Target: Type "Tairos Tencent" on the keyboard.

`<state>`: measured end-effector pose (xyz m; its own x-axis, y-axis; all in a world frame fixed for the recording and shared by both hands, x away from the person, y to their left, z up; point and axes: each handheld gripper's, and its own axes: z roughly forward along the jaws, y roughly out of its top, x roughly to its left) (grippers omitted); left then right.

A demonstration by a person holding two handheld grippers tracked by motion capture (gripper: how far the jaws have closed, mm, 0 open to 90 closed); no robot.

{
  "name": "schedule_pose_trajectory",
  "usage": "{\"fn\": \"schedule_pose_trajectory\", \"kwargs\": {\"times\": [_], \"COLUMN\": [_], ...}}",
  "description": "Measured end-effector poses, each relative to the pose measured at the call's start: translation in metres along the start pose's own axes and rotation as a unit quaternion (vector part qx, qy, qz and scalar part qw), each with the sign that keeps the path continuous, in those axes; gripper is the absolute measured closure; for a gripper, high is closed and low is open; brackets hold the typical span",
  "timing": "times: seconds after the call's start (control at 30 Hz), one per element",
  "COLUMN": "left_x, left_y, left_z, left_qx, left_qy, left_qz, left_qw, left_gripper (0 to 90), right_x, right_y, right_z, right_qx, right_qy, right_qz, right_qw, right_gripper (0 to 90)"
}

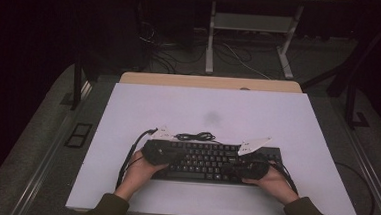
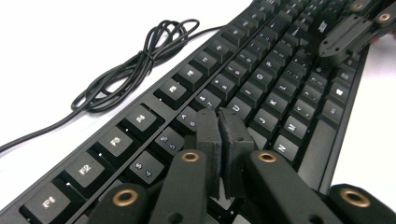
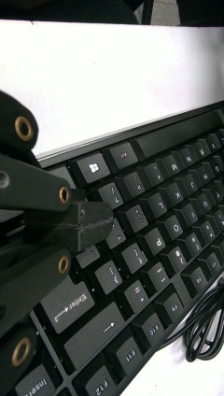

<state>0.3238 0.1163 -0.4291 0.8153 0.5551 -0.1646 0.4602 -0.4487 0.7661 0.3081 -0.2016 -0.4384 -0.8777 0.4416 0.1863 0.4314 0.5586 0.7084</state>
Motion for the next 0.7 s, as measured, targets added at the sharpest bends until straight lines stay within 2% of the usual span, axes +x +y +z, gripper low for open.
{"fn": "schedule_pose_trajectory", "kwargs": {"times": [0.2, 0.43, 0.7], "left_x": [0.000, 0.000, 0.001], "left_y": [-0.001, -0.005, -0.012], "left_z": [-0.007, -0.015, -0.020], "left_qx": [-0.014, -0.025, -0.030], "left_qy": [0.002, 0.007, 0.025], "left_qz": [-0.003, 0.003, -0.002], "left_qw": [0.9999, 0.9997, 0.9992], "left_gripper": [70.2, 42.8, 18.4], "right_x": [0.000, 0.000, 0.000], "right_y": [0.000, 0.000, 0.000], "right_z": [0.000, 0.000, 0.000], "right_qx": [0.000, 0.000, -0.001], "right_qy": [0.000, 0.000, 0.000], "right_qz": [0.000, 0.001, 0.001], "right_qw": [1.0000, 1.0000, 1.0000], "right_gripper": [89.6, 89.6, 89.6]}}
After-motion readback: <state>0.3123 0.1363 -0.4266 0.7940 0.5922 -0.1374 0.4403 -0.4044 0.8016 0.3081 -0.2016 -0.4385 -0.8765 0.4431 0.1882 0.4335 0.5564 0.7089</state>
